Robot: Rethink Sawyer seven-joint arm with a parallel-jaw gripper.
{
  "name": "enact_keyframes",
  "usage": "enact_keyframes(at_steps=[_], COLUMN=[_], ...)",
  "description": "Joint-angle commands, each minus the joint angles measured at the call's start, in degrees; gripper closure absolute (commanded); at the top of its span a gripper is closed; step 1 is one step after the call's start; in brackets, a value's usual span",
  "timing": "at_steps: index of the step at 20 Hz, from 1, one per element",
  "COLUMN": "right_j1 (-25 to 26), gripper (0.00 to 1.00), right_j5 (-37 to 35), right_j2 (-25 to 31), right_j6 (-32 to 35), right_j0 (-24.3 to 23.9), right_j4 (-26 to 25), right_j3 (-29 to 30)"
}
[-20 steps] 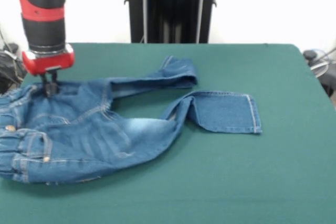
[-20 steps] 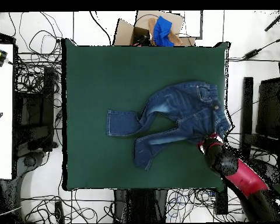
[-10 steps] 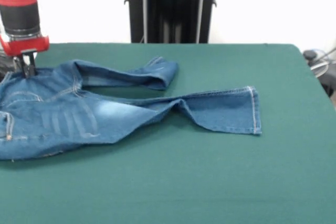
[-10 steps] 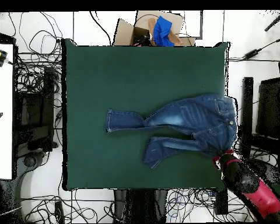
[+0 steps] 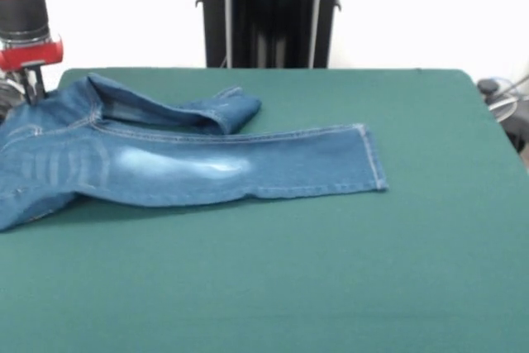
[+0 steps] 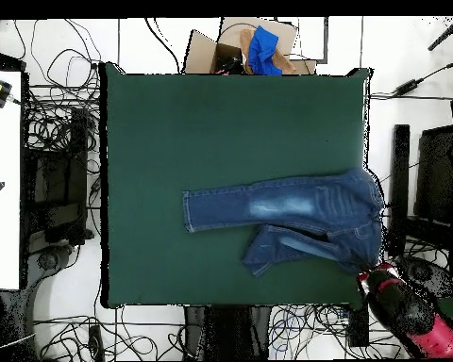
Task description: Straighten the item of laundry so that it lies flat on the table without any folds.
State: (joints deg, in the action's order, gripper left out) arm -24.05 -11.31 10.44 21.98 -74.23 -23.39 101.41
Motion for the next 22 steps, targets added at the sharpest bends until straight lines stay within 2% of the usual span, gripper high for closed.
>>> enact_keyframes(at_steps=[1,7,12,15,16,22], right_j1=[5.3,6.5,3.2,2.2,2.3,2.4], gripper=[1.0,1.0,1.0,1.0,0.0,0.0], right_j5=[-7.9,-4.7,-1.5,0.0,0.0,0.2], right_j2=[-0.1,-0.4,-1.6,-0.3,0.0,-0.3], right_j6=[0.1,4.2,8.3,8.9,8.8,8.9], right_j0=[-2.8,-3.5,-3.4,-4.8,-5.2,-5.3], right_j4=[-6.4,-8.3,-9.4,-9.8,-9.7,-9.7], right_j3=[-5.1,-2.2,3.6,6.5,6.9,7.4])
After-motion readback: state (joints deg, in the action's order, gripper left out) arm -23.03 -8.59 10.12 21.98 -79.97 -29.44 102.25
